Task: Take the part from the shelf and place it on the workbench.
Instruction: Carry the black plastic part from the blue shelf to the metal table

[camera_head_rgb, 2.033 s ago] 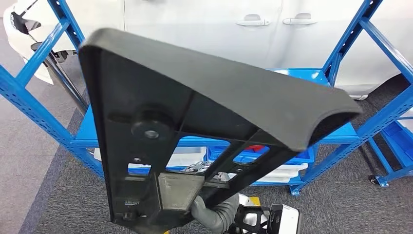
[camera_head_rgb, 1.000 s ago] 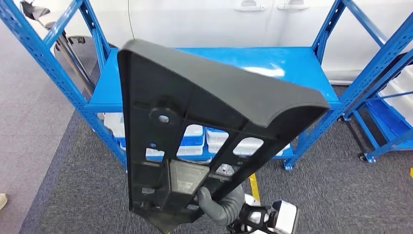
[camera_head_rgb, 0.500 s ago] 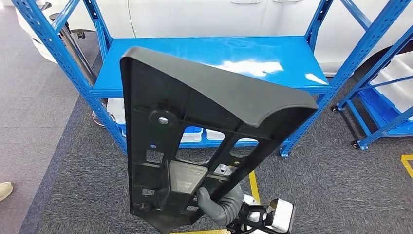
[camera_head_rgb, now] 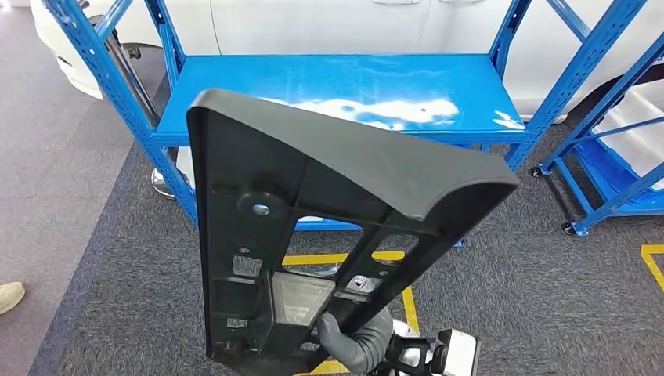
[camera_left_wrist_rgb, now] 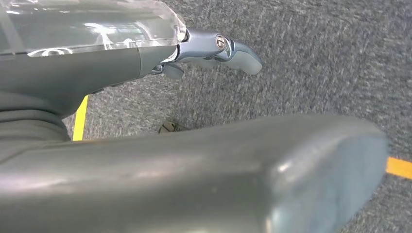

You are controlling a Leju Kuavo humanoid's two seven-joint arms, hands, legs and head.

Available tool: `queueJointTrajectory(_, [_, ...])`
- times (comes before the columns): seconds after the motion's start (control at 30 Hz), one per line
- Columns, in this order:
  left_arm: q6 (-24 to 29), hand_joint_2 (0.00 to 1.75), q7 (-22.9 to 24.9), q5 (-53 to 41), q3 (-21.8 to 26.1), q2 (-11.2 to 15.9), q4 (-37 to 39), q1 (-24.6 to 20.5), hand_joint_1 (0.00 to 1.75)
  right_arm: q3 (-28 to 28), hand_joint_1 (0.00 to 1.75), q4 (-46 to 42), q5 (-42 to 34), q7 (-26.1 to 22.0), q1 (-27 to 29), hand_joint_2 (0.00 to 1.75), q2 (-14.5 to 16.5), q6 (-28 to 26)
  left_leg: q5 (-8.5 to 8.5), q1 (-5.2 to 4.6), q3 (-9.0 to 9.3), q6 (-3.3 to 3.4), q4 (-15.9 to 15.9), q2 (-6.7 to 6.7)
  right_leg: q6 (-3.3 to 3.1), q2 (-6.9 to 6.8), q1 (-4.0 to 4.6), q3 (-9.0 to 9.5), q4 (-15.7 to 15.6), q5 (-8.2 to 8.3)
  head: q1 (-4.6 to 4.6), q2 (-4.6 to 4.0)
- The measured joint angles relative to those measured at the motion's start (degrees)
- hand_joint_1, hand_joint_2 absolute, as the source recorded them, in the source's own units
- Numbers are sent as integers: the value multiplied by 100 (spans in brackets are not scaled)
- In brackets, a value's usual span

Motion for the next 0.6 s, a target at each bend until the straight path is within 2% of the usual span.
queueJointTrajectory(0.07, [-6, 0, -5, -8, 1, -6, 0, 0, 0, 0, 175, -45, 2, -1, 8, 175, -10, -29, 34, 16, -25, 81, -41, 5, 64, 14, -12, -69, 119, -87, 0, 0])
queueJointTrajectory(0.1, [-10, 0, -7, -9, 2, -7, 0, -2, 0, 0, 175, -67, 2, -1, 12, 175, -17, -42, 58, 26, -41, 120, -57, 9, 94, 22, -20, -164, 317, -222, 0, 0])
queueJointTrajectory(0.17, [-15, 0, -13, -10, 2, -4, 0, -6, 0, 0, 175, -90, 3, -1, 23, 175, -32, -54, 89, 19, -86, 165, -61, 15, 139, 32, -46, -511, 1047, -615, 1, 0])
queueJointTrajectory(0.2, [-16, 0, -14, -10, 2, -3, 0, -3, 0, 0, 175, -92, 3, -1, 34, 175, -42, -54, 99, 13, -108, 175, -58, 16, 154, 33, -58, -690, 1427, -761, 0, 0])
queueJointTrajectory(0.23, [-16, 0, -14, -11, 2, -3, 0, 1, 0, 0, 175, -92, 4, -1, 46, 175, -52, -54, 107, 9, -123, 178, -54, 17, 162, 33, -66, -799, 1663, -809, 0, 0])
queueJointTrajectory(0.27, [-15, 0, -15, -13, 2, -3, 0, 5, 0, 0, 175, -92, 4, -1, 56, 175, -63, -55, 113, 7, -130, 176, -50, 16, 161, 33, -71, -797, 1673, -739, 0, 0])
queueJointTrajectory(0.3, [-14, 0, -15, -16, 2, -3, 0, 7, 0, 0, 175, -96, 4, -1, 60, 175, -73, -58, 117, 6, -127, 171, -48, 13, 149, 33, -74, -673, 1434, -563, 0, 0])
queueJointTrajectory(0.37, [-7, 0, -16, -23, 2, -5, 0, 1, 0, 0, 175, -118, -8, -1, 58, 175, -86, -62, 124, 0, -114, 154, -43, 13, 93, 9, -61, -252, 590, -162, 1, 0])
queueJointTrajectory(0.4, [2, 0, -14, -30, 2, -7, 0, -2, 0, 0, 175, -129, -27, -1, 51, 175, -91, -58, 130, -8, -119, 134, -40, 16, 63, -12, -43, -99, 251, -43, 1, 0])
queueJointTrajectory(0.43, [13, 0, -8, -43, 2, -7, 0, -3, 0, 0, 175, -137, -55, -1, 43, 175, -95, -49, 138, -16, -131, 108, -36, 27, 36, -25, -24, -26, 56, 7, 1, 0])
queueJointTrajectory(0.5, [42, 0, 26, -85, 2, -7, 0, 1, 0, -8, 175, -140, -113, -1, 18, 175, -104, -2, 161, -26, -148, 45, -46, 62, -6, -5, -5, -45, -13, 23, -1, 0])
queueJointTrajectory(0.53, [56, 0, 50, -108, 2, -3, 0, 0, 0, -17, 175, -143, -128, -1, 1, 175, -106, 26, 153, -25, -151, 17, -43, 82, -34, 21, -22, -48, -36, 50, -1, 0])
queueJointTrajectory(0.6, [85, 0, 100, -148, 1, 3, 0, -6, 0, -43, 175, -163, -127, -2, -49, 175, -107, 74, -18, -26, -238, -29, 169, 86, -97, 66, -60, -41, -95, 108, -1, 0])
